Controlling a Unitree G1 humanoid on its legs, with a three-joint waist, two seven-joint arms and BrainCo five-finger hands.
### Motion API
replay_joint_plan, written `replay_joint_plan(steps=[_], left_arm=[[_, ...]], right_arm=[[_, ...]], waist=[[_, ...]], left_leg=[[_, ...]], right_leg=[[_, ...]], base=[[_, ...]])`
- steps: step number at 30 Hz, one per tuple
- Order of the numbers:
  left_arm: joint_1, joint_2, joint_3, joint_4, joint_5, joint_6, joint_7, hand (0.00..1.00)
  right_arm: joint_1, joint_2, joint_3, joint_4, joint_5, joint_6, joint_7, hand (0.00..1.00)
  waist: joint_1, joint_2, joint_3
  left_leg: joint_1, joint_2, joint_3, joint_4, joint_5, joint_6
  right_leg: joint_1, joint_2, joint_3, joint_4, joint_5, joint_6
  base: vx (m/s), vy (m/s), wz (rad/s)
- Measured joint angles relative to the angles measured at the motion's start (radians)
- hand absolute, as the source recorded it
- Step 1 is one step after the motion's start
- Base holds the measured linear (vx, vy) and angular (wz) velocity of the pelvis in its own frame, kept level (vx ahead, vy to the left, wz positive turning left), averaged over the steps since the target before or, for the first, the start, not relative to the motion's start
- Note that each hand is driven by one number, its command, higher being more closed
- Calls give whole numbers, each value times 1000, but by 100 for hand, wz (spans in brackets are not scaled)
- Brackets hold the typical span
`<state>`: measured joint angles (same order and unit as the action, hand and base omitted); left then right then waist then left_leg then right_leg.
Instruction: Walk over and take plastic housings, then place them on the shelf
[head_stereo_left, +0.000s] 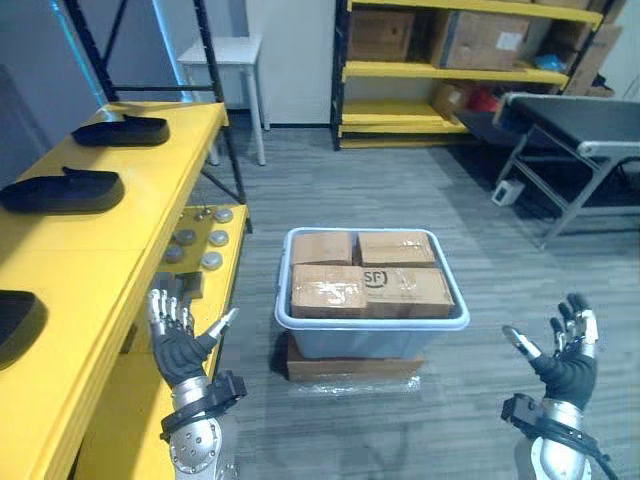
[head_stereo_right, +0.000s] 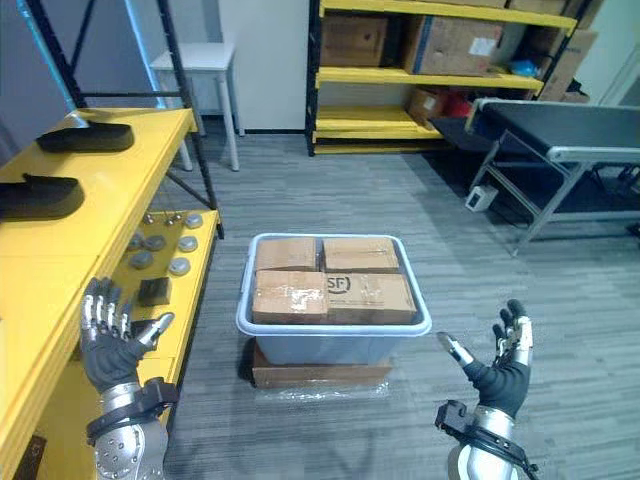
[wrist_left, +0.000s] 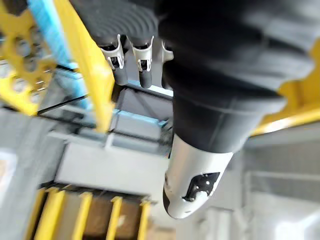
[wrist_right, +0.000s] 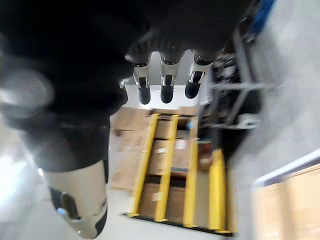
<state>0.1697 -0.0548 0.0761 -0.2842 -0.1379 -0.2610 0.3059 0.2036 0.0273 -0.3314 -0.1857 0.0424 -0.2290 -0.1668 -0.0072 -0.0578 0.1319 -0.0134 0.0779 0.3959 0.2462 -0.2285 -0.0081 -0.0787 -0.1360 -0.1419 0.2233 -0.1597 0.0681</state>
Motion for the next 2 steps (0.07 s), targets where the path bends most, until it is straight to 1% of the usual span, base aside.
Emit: replay_joint_plan(steps=[1,2], left_arm=[[0,0,10,75,0,8,-10,0],[-2,0,21,118,0,13,-11,0]], right_arm=[[-2,-20,0,106,0,13,1,0],[-4,-30,0,168,0,20,1,0]], waist=[[2,11,-12],[2,14,-19]], left_leg=[[-1,1,-39,-19,14,-6],[0,7,-42,-27,19,-9]], right_leg=[[22,27,1,-62,34,-8],[37,38,2,-96,51,-12]], base=[[1,-169,-28],[5,-92,-18]])
